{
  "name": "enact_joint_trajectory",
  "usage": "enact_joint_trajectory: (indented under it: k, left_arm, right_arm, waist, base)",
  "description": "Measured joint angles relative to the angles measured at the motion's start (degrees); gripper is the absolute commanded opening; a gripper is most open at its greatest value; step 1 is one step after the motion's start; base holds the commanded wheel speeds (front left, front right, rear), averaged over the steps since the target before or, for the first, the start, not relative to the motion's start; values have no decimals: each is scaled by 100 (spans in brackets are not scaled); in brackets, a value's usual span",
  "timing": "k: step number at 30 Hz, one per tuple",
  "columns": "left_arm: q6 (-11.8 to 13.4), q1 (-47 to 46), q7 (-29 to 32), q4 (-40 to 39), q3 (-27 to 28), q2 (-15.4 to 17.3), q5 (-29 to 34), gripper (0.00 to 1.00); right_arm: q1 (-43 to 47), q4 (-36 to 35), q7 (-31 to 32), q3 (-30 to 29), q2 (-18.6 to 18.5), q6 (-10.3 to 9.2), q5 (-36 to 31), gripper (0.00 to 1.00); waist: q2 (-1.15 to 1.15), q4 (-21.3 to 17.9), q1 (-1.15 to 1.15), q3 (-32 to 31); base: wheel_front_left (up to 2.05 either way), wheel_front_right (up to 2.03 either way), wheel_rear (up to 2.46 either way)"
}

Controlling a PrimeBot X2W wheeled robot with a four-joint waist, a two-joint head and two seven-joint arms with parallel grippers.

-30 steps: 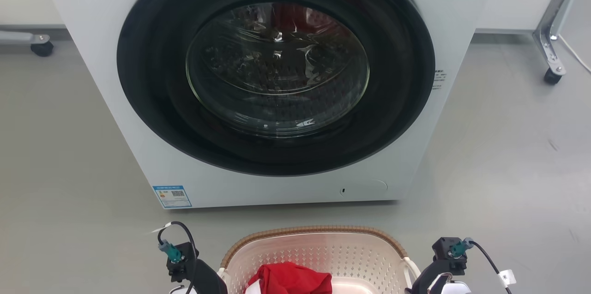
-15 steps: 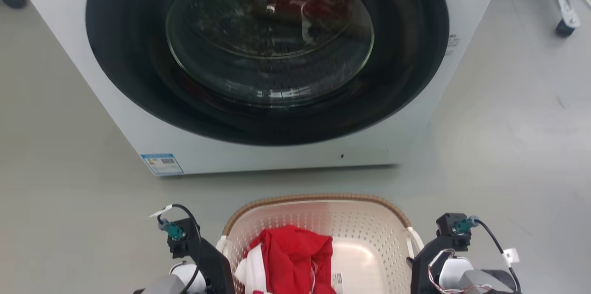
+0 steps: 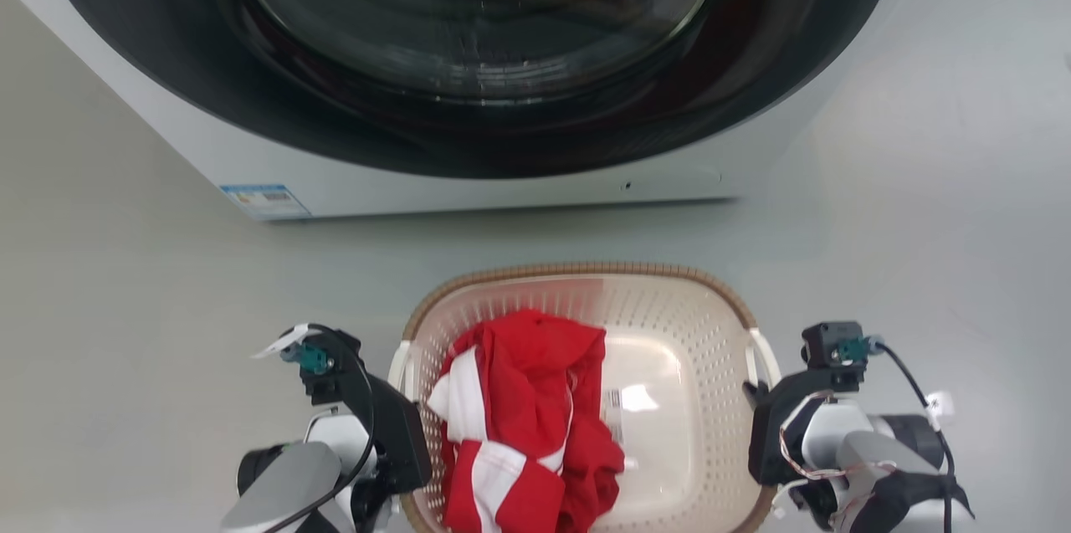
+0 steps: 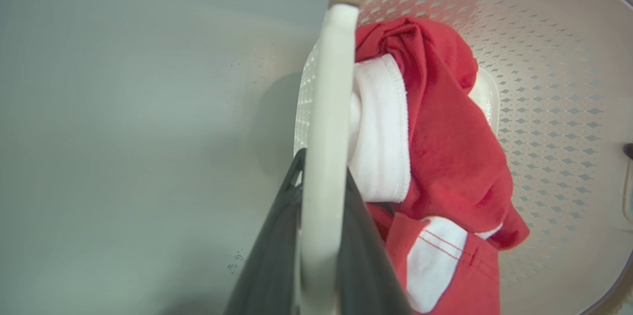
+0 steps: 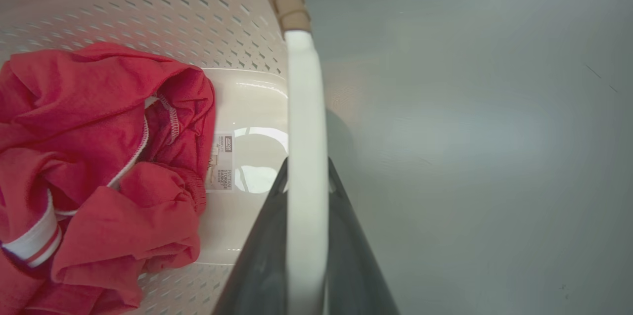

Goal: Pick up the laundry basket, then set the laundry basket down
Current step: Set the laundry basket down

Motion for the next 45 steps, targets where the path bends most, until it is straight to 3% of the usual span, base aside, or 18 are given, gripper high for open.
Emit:
enact_joint_trajectory:
  k: [23,45]
  left_arm:
    - [-3,-1069,-1122,-118,-21,23,293,0]
    - [-103,-1316,-1504,126,-40,-29,366,0]
  right_arm:
    - [-1121,-265,-983,162,-240,-248,-369,0]
    - [-1300,-59,-1273,160,-198,-305,-369,0]
  waist:
    - [0,138,0,1966]
    - [-1,215,-1,2590]
  base:
    - [0,0,0]
    - [0,0,0]
